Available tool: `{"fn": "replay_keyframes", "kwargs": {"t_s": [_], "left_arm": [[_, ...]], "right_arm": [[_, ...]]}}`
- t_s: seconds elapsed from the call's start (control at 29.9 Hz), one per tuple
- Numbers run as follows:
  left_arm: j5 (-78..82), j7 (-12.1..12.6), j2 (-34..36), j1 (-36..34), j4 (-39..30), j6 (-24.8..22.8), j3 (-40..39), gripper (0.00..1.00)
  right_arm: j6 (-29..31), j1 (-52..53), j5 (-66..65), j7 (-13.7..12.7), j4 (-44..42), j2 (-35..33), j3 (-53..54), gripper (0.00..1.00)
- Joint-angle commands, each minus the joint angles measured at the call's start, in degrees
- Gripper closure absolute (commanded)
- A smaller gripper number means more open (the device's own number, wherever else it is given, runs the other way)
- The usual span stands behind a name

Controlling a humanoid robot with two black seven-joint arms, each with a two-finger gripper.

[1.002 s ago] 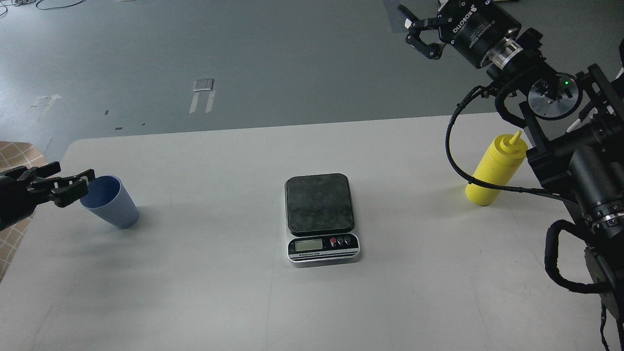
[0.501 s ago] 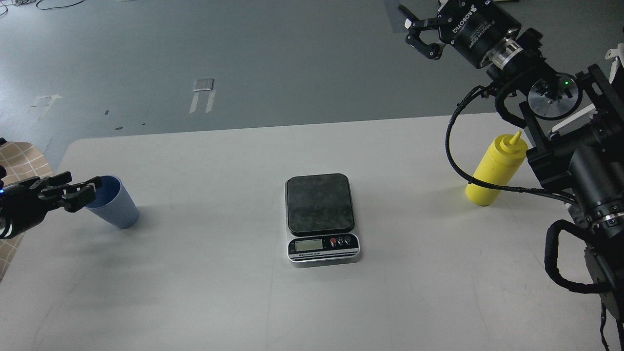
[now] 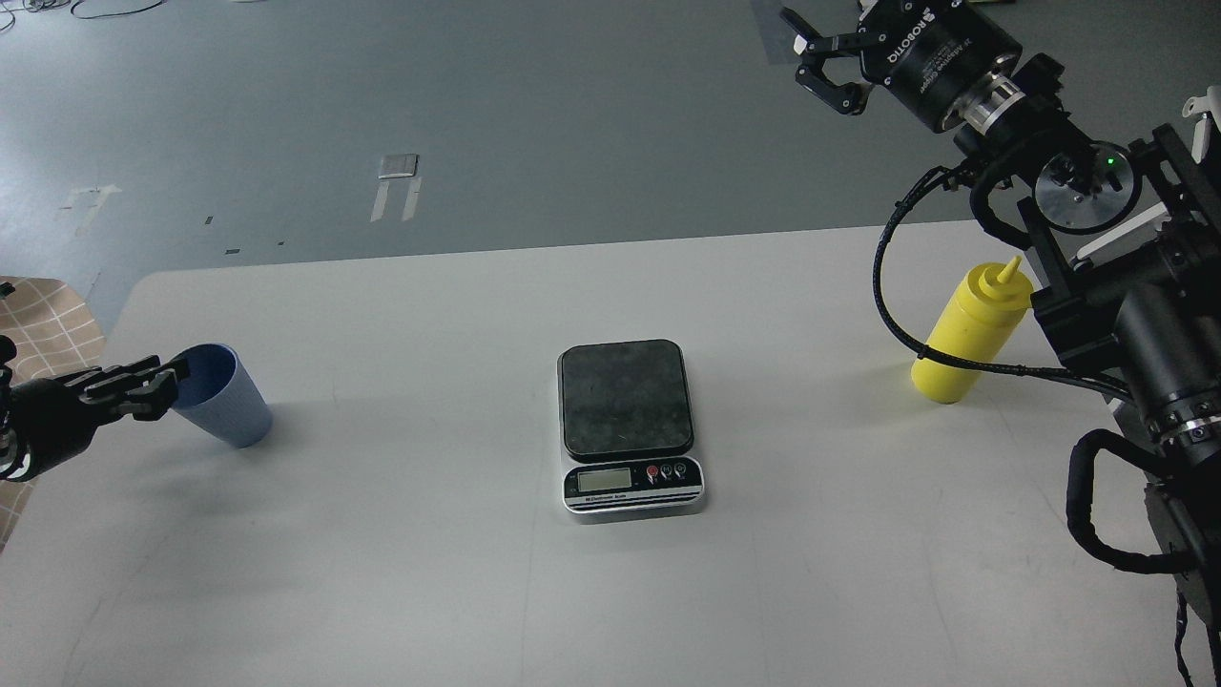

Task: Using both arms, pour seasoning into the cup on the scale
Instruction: 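Lift the blue cup with the left gripper toward the scale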

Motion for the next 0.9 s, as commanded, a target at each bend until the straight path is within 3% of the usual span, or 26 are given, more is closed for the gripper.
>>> {"fn": "replay_keyframes", "kwargs": {"t_s": [0.0, 0.17, 0.33, 0.5, 0.67, 0.87], "left_arm": [[-1.2, 0.0, -0.8, -0.1, 1.3, -0.3, 0.1, 1.00], [-2.4, 0.0, -1.0, -0.3, 1.6, -4.5, -0.2, 1.00], [-6.0, 0.0, -1.3, -1.8, 1.5, -4.9, -0.1, 1.00], [-6.0, 0.0, -0.9, -8.2, 0.5, -5.7, -0.1, 1.00], [-6.0, 0.0, -0.9, -18.6, -3.4, -11.6, -0.1, 1.00], [-6.0, 0.0, -1.8, -25.2, -9.9, -16.4, -0.2, 1.00]], "right_arm": [[0.0, 0.0, 0.0, 0.0, -0.1, 0.0, 0.0, 0.01], [0.0, 0.0, 0.0, 0.0, -0.1, 0.0, 0.0, 0.01], [0.0, 0.0, 0.0, 0.0, -0.1, 0.0, 0.0, 0.01], [0.0, 0.0, 0.0, 0.0, 0.0, 0.0, 0.0, 0.01], [0.0, -0.1, 0.0, 0.0, 0.0, 0.0, 0.2, 0.01], [0.0, 0.0, 0.0, 0.0, 0.0, 0.1, 0.3, 0.01]]}}
